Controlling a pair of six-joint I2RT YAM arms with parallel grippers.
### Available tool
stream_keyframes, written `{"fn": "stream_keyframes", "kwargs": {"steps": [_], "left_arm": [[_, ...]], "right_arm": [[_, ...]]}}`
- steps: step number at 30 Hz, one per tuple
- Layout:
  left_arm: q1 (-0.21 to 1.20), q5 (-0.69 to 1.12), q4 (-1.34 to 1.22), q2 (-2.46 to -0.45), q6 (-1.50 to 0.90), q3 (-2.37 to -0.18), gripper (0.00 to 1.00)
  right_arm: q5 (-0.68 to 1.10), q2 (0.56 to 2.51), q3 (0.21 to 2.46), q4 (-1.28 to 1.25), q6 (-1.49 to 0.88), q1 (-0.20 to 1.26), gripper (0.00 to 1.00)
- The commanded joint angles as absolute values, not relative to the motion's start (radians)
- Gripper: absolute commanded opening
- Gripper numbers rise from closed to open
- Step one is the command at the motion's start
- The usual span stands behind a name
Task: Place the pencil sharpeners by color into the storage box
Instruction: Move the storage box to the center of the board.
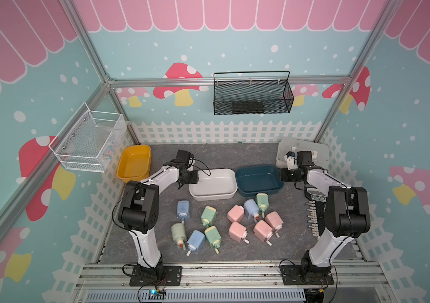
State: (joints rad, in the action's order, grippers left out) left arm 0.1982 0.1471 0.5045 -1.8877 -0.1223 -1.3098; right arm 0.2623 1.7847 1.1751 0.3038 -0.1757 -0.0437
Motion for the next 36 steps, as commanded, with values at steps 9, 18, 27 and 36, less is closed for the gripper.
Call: {"fn": "stream_keyframes", "kwargs": {"steps": [9,18,27,36], "left_arm": [[0.197,0.187,0.531,-1.896,-0.103,-1.333,0.45],[0.22,0.22,0.54,-1.914,-0.105,-1.356,0.44],[0.264,0.219,0.554,-1.97,-0.124,-1.42,0.45],[0.256,0.203,0.546,-1.943,-0.202,-1.417,0.57]], "right_arm": [[0.143,1.77,1.18,0.366,-0.165,-0.041,0.23],[0.073,1.765,1.19,0.448,-0.153,-0.064,0.22],[0.053,1.737,1.186,0.454,-0.167,-0.071,0.25],[0.112,1.671,1.158,0.445,-0.163,-0.073,0.38]]}}
